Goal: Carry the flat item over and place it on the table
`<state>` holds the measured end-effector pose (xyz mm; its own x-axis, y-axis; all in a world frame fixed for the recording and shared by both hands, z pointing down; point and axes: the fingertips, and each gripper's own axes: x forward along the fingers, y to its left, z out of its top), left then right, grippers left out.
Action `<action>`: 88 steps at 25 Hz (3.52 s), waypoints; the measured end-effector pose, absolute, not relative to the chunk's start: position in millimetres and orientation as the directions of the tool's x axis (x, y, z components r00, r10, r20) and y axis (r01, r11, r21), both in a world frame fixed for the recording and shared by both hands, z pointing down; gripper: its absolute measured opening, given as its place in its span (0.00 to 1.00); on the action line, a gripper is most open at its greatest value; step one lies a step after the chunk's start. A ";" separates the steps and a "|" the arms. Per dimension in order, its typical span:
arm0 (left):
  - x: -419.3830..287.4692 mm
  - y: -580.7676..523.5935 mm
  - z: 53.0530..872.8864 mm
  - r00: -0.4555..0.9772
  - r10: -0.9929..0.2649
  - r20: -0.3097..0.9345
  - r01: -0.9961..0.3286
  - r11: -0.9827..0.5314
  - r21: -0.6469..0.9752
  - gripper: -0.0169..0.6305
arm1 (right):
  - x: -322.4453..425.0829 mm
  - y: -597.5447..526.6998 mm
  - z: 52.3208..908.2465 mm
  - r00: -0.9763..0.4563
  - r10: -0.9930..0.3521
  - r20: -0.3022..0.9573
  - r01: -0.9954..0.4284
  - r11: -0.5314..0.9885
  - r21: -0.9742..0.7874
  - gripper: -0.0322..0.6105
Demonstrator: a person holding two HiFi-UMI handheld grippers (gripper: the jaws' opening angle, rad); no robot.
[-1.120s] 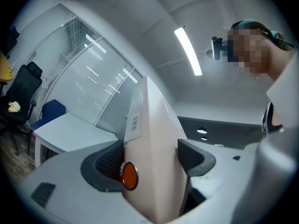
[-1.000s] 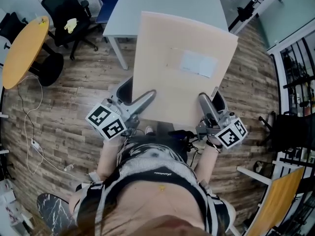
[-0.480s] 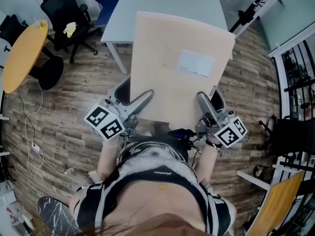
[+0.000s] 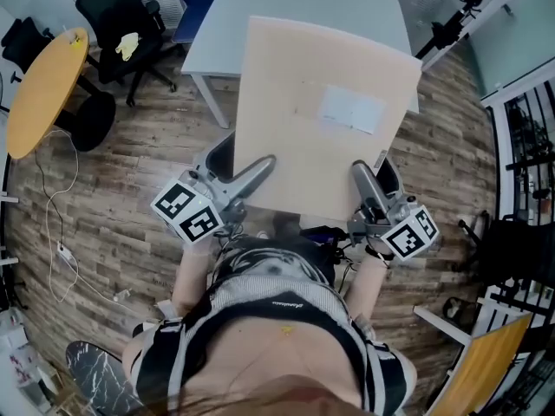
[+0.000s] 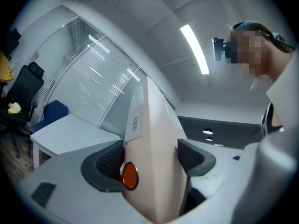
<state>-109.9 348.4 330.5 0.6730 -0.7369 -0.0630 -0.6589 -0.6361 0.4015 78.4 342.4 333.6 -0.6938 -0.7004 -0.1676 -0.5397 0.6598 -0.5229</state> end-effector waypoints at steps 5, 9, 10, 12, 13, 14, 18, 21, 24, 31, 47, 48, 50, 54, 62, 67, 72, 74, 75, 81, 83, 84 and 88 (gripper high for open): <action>-111.1 327.6 333.0 0.673 -0.738 -0.045 -0.661 -0.628 0.411 0.58 | 78.4 321.3 338.7 -0.689 -0.708 -0.154 -0.539 0.642 -0.545 0.54; -115.4 312.1 336.0 0.673 -0.739 -0.036 -0.661 -0.622 0.419 0.58 | 72.6 305.7 340.4 -0.696 -0.703 -0.149 -0.534 0.645 -0.546 0.54; -116.5 307.9 336.8 0.672 -0.739 -0.034 -0.661 -0.621 0.420 0.58 | 70.6 301.6 340.5 -0.699 -0.699 -0.150 -0.532 0.649 -0.544 0.54; -117.1 298.0 338.2 0.672 -0.739 -0.032 -0.661 -0.620 0.423 0.58 | 71.0 291.9 342.7 -0.695 -0.704 -0.144 -0.535 0.641 -0.550 0.53; -116.4 292.4 338.8 0.673 -0.739 -0.032 -0.660 -0.619 0.426 0.58 | 72.7 286.3 343.8 -0.691 -0.709 -0.140 -0.538 0.635 -0.555 0.54; -115.0 286.7 339.1 0.673 -0.739 -0.032 -0.659 -0.619 0.428 0.58 | 74.6 280.7 344.3 -0.689 -0.712 -0.137 -0.540 0.630 -0.557 0.54; -106.2 263.6 336.9 0.674 -0.738 -0.034 -0.656 -0.618 0.432 0.58 | 82.4 257.6 340.2 -0.694 -0.707 -0.134 -0.541 0.636 -0.551 0.54; -99.3 244.4 332.8 0.667 -0.744 -0.038 -0.661 -0.615 0.431 0.58 | 90.0 236.4 336.4 -0.699 -0.702 -0.137 -0.535 0.641 -0.551 0.54; -93.4 226.9 330.0 0.658 -0.752 -0.037 -0.669 -0.607 0.428 0.58 | 96.3 216.3 335.1 -0.705 -0.695 -0.138 -0.527 0.645 -0.554 0.54; -82.3 194.5 325.0 0.631 -0.775 -0.039 -0.694 -0.586 0.418 0.58 | 106.6 177.1 330.6 -0.729 -0.668 -0.149 -0.500 0.669 -0.551 0.53; -52.0 157.3 327.9 0.592 -0.805 -0.037 -0.720 -0.549 0.426 0.58 | 135.3 130.9 331.5 -0.764 -0.629 -0.142 -0.468 0.693 -0.549 0.53; -50.6 155.8 328.4 0.595 -0.803 -0.037 -0.717 -0.551 0.427 0.58 | 136.9 130.1 331.8 -0.763 -0.632 -0.140 -0.471 0.690 -0.550 0.54; -47.8 153.4 328.8 0.599 -0.800 -0.039 -0.712 -0.554 0.432 0.58 | 139.6 128.6 331.7 -0.760 -0.636 -0.134 -0.477 0.686 -0.550 0.54; -44.2 149.0 327.9 0.608 -0.793 -0.040 -0.704 -0.561 0.435 0.58 | 143.4 126.2 330.1 -0.754 -0.644 -0.129 -0.486 0.680 -0.549 0.54; -36.0 124.7 329.1 0.661 -0.748 -0.050 -0.661 -0.614 0.431 0.58 | 153.0 113.9 331.3 -0.711 -0.690 -0.136 -0.529 0.652 -0.543 0.54; -32.5 97.5 325.9 0.688 -0.723 -0.054 -0.638 -0.639 0.430 0.58 | 156.9 92.9 328.5 -0.687 -0.713 -0.140 -0.550 0.636 -0.542 0.54; -33.7 77.1 329.8 0.701 -0.712 -0.045 -0.626 -0.644 0.439 0.58 | 155.6 76.0 331.7 -0.676 -0.726 -0.130 -0.561 0.620 -0.548 0.54; -35.0 69.2 331.2 0.705 -0.708 -0.042 -0.622 -0.645 0.444 0.58 | 154.3 69.2 332.8 -0.671 -0.731 -0.125 -0.566 0.614 -0.551 0.54; -36.2 65.7 331.9 0.706 -0.707 -0.040 -0.620 -0.645 0.446 0.58 | 153.2 66.0 333.7 -0.670 -0.732 -0.122 -0.567 0.611 -0.553 0.54; -44.4 49.5 337.2 0.705 -0.708 -0.029 -0.622 -0.638 0.455 0.58 | 145.0 49.0 339.5 -0.673 -0.731 -0.112 -0.563 0.605 -0.562 0.54; -48.3 46.6 339.0 0.703 -0.711 -0.026 -0.624 -0.634 0.457 0.58 | 141.0 45.2 341.0 -0.676 -0.728 -0.109 -0.562 0.606 -0.563 0.54; -50.2 45.2 339.8 0.702 -0.712 -0.026 -0.624 -0.632 0.458 0.58 | 139.0 43.5 341.8 -0.677 -0.728 -0.108 -0.561 0.606 -0.565 0.54; -55.4 38.4 341.3 0.699 -0.715 -0.022 -0.628 -0.628 0.461 0.58 | 134.0 36.0 344.1 -0.680 -0.726 -0.105 -0.557 0.604 -0.569 0.54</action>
<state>-55.4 38.4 341.3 0.6987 -0.7150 -0.0223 -0.6277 -0.6277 0.4605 134.0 36.0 344.1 -0.6799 -0.7258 -0.1046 -0.5575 0.6042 -0.5693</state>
